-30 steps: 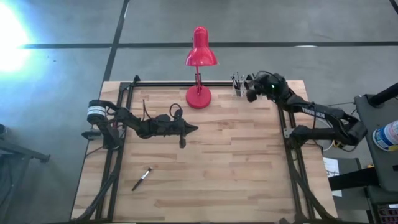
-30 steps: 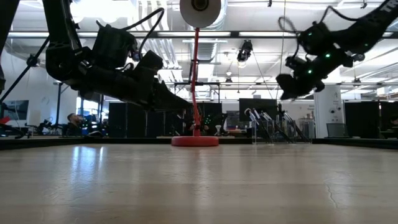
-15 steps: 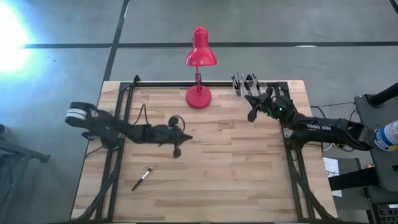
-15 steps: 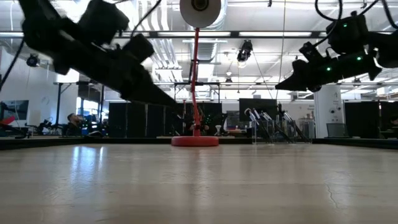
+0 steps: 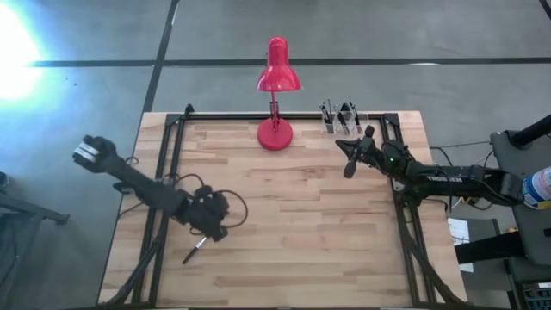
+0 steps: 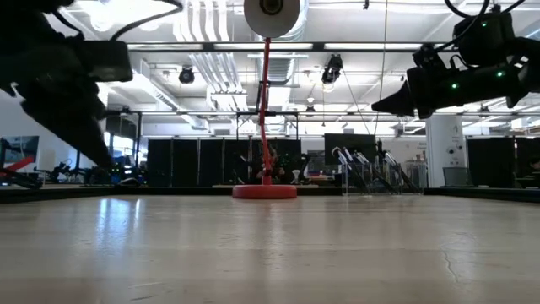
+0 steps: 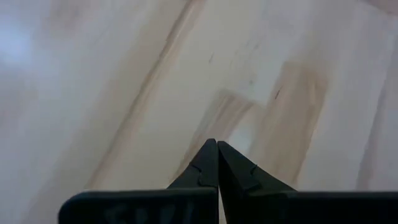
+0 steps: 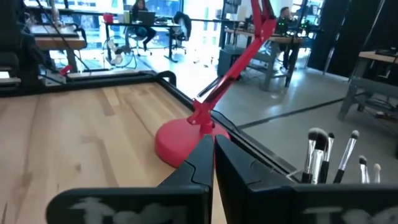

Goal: Sort items
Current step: Put the black blush brush into the transparent organizer

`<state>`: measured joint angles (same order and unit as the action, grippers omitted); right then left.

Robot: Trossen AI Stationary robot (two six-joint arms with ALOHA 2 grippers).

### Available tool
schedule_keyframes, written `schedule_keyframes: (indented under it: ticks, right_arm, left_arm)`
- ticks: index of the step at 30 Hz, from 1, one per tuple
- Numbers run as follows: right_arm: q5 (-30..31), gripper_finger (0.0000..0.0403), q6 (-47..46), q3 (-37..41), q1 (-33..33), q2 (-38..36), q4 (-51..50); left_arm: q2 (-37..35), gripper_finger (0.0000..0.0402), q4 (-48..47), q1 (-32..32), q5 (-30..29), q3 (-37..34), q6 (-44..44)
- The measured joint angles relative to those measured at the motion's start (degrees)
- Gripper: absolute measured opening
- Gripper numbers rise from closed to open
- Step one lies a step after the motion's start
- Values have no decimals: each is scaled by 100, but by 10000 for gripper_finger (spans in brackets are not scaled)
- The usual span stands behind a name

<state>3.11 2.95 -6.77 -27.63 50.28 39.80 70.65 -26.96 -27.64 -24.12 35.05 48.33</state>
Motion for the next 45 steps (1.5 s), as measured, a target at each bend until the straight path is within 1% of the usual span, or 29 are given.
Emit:
schedule_keyframes:
  ticks: [3,7,9,13,19,23,31,35,40,45]
  right_arm:
    - [0,8,-29,-23,3,5,3]
    - [-4,8,-60,4,3,7,0]
    - [-2,8,-60,27,3,7,-18]
    - [-4,8,-43,32,3,9,-14]
    - [-7,8,-38,34,3,9,-12]
    - [-9,8,-19,34,3,7,-12]
    - [-9,8,-13,36,3,7,-12]
    - [-9,8,1,36,3,9,-14]
    - [-9,8,3,36,3,9,-12]
    - [-9,8,3,36,3,9,-14]
  left_arm:
    - [77,3,-780,-213,83,322,985]
    - [206,25,-1625,-524,244,733,1839]
    - [287,42,-1845,-651,295,870,2220]
    - [579,80,-1900,-741,745,999,2735]
    - [1283,125,-1869,-776,1464,1090,3000]
    - [1611,138,-1869,-789,1676,1217,3135]
    - [1755,140,-1926,-789,1948,1300,3483]
    - [1728,140,-2163,-789,2024,1286,3780]
    - [1716,140,-2543,-787,2035,1466,3764]
    - [1714,140,-2575,-787,2038,1556,3768]
